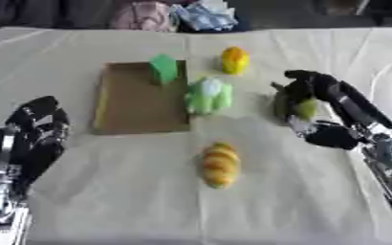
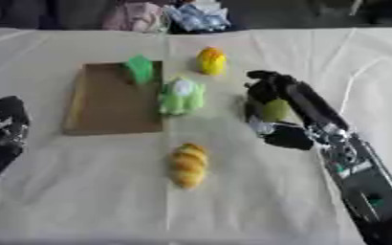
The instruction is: Pick up objects on the table and place them in the box.
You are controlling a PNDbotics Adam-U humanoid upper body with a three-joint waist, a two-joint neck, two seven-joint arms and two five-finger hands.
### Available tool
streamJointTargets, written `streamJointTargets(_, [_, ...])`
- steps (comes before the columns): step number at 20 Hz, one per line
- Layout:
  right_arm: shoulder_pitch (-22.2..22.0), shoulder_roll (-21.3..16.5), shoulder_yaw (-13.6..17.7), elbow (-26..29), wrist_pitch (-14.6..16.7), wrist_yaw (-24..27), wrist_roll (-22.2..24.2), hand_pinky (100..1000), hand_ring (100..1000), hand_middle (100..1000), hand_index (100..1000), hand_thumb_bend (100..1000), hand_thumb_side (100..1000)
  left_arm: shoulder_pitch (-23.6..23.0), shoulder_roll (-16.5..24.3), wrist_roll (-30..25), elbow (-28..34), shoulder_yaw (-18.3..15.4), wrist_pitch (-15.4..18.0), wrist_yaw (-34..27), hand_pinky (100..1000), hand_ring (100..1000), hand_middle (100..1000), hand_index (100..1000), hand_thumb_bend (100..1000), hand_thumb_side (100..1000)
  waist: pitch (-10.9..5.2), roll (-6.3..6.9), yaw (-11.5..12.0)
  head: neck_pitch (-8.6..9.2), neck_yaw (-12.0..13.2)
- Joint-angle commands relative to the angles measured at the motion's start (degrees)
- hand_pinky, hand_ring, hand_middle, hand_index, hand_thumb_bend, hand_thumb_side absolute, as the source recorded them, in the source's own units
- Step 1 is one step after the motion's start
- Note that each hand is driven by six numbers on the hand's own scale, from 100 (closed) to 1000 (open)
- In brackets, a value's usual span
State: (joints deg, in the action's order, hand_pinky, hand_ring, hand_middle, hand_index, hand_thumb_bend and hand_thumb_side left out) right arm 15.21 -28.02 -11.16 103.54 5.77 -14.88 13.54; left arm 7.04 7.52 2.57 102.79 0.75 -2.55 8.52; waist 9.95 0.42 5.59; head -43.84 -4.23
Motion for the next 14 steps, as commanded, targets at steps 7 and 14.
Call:
streamJointTargets(7, [3.9, -3.7, -2.6, 1.5, 0.2, 0.8, 4.4, 682, 679, 672, 899, 100, 273, 0.1, 0.8, -0.2, 0.8, 0.1, 0.0, -0.1, 731, 840, 739, 800, 167, 330, -1.57, -0.78, 0.1, -0.28, -0.2])
streamJointTargets(14, [7.7, -5.5, -6.0, 0.7, 0.9, 0.1, 9.2, 697, 692, 688, 912, 100, 269, 0.0, 0.9, -0.4, 0.7, 0.2, 0.1, -0.1, 731, 840, 739, 800, 171, 333, -1.78, -0.83, 0.2, -0.28, -0.4])
